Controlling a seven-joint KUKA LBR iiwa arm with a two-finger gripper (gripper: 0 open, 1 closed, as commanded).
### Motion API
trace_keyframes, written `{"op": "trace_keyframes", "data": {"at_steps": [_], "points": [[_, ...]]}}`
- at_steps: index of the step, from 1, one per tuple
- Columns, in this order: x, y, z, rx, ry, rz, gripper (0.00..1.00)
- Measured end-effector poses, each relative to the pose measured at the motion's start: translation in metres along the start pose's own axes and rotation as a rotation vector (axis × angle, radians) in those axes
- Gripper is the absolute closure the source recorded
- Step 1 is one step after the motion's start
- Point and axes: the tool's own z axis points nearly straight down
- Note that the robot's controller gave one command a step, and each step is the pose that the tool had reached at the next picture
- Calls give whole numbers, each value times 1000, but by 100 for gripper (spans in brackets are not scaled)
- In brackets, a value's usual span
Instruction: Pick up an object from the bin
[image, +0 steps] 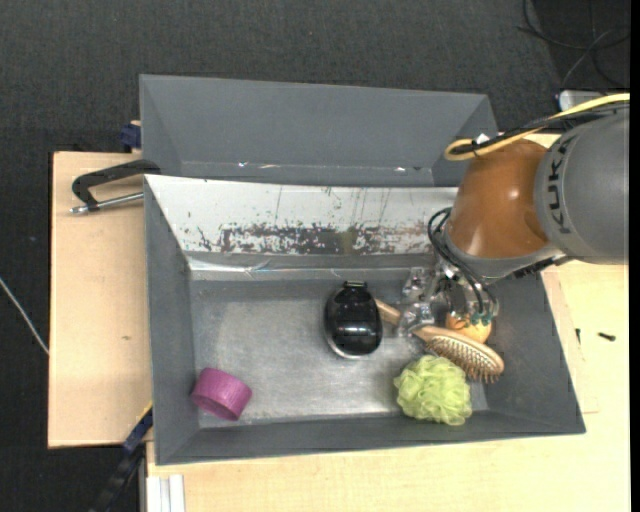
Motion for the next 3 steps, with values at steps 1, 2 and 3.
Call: {"op": "trace_keyframes", "data": {"at_steps": [1,2,3], "points": [[4,1,-9,1,4,5,100],[2,4,-73,-3,3,10,100],[-1,9,-134,-2,0,24,100]]}}
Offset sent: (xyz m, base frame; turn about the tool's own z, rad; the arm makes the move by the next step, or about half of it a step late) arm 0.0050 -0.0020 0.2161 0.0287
